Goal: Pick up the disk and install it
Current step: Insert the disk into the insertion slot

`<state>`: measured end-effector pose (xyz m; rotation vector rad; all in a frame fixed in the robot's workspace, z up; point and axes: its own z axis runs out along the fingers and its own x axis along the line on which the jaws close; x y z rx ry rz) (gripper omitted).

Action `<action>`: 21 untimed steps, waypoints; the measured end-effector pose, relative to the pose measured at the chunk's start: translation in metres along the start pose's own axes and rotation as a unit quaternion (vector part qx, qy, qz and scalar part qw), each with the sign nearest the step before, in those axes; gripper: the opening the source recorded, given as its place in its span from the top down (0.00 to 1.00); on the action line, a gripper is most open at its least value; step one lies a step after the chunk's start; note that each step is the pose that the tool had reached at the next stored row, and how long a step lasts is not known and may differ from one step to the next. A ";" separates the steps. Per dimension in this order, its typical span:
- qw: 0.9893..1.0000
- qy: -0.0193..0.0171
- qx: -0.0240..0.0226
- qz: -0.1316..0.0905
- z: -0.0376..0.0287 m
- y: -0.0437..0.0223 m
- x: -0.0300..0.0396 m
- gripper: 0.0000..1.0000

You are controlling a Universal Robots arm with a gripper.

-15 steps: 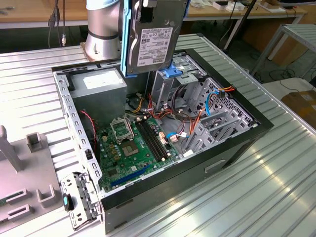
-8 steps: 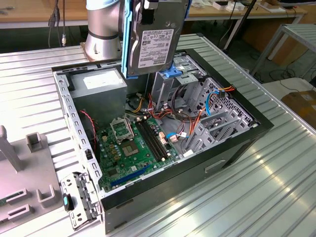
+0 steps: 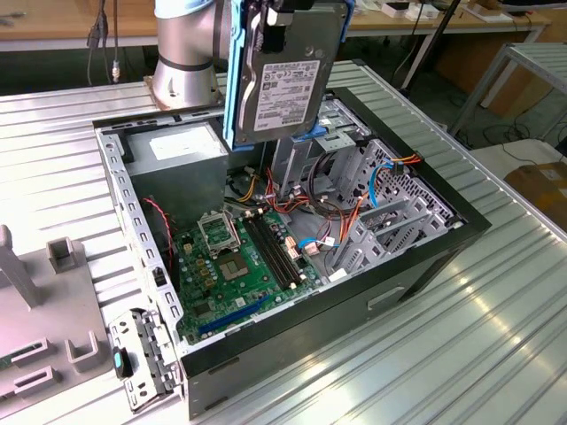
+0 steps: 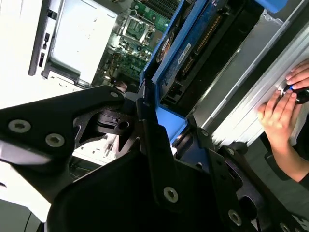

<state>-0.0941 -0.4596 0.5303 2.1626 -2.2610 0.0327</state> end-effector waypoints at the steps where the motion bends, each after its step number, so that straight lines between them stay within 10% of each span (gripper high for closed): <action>1: 1.000 0.000 0.000 0.000 0.0006 -0.0003 0.0074 0.63; 21: 1.000 -0.006 0.000 0.000 0.0120 -0.0353 0.0476 0.63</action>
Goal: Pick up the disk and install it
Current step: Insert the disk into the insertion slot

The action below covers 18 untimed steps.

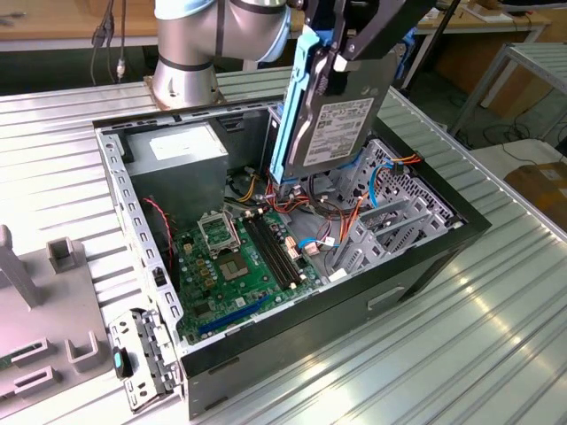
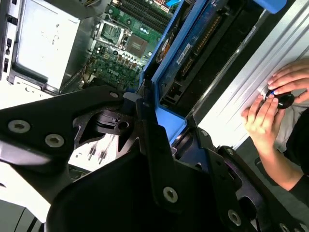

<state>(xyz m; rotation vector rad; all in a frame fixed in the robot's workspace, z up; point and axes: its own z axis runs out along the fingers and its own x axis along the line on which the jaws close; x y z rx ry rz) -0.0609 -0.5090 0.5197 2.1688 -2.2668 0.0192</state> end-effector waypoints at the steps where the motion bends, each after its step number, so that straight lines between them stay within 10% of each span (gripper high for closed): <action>1: 1.000 0.000 0.000 0.000 0.0008 -0.0037 0.0005 0.63; 7: 1.000 0.000 0.000 0.000 0.0049 -0.0335 0.0073 0.63; 11: 1.000 0.000 0.000 0.000 0.0092 -0.0386 0.0359 0.63; 14: 1.000 0.000 0.000 0.000 0.0115 -0.0445 0.0384 0.63; 18: 1.000 0.000 0.000 -0.001 0.0149 -0.0711 0.0378 0.63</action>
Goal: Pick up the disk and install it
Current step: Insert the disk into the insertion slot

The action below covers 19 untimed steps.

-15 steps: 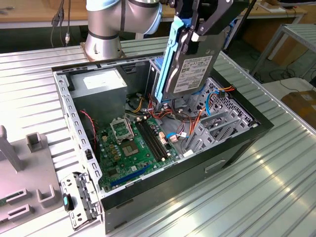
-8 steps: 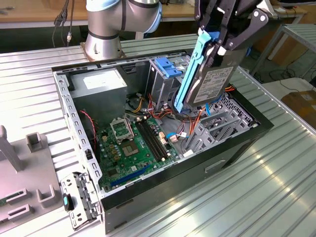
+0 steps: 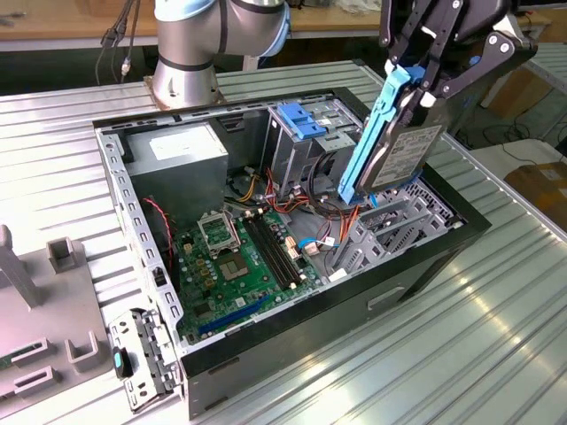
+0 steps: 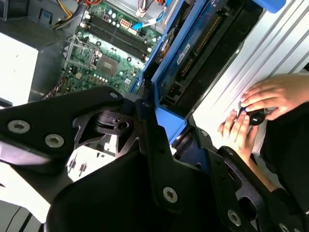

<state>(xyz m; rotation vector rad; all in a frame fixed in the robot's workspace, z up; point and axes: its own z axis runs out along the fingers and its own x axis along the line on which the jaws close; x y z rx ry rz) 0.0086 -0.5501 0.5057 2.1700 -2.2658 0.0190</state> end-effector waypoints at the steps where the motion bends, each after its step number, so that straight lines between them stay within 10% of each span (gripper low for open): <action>1: 1.000 0.000 0.000 0.000 0.0011 -0.0034 0.0000 0.63; 19: 1.000 0.000 0.000 0.000 0.0329 -0.0471 0.0037 0.63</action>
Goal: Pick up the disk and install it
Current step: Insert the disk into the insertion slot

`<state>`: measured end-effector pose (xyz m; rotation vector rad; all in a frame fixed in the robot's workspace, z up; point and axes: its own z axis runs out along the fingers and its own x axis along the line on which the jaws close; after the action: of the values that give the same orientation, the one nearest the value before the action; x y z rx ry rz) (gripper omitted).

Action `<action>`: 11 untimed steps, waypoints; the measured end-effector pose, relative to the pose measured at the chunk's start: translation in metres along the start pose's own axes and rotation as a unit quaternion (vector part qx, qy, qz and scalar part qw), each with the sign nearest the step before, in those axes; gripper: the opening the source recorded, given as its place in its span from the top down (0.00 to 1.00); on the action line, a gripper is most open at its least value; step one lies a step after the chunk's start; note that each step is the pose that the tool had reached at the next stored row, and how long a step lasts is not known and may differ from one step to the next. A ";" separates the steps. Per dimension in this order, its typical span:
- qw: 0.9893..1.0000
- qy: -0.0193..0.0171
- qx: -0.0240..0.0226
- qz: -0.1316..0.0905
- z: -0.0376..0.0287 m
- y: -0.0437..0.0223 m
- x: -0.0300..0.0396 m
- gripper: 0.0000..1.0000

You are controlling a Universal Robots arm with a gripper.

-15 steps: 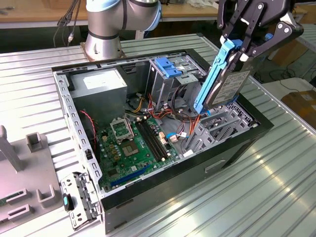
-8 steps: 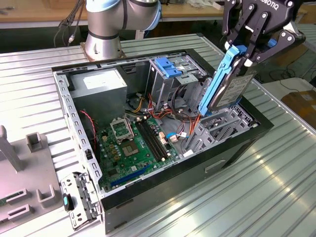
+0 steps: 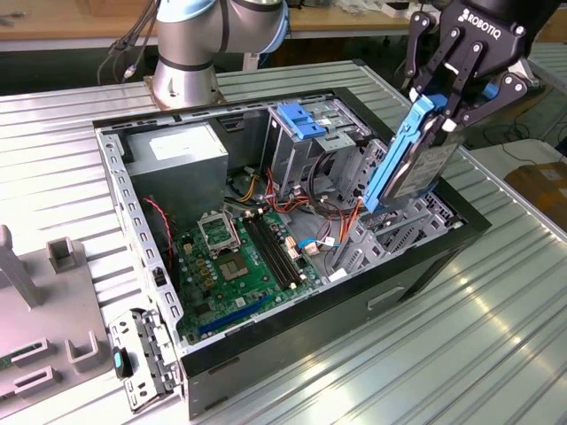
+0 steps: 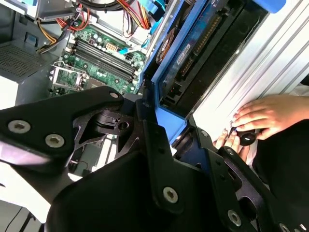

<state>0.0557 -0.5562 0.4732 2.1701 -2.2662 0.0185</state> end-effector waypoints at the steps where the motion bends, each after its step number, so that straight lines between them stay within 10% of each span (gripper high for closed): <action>1: 1.000 0.000 0.000 0.000 0.0027 -0.0003 0.0017 0.63; 11: 1.000 0.000 0.000 0.000 0.0230 -0.0064 0.0045 0.63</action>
<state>0.0620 -0.5612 0.4503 2.1702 -2.2664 0.0180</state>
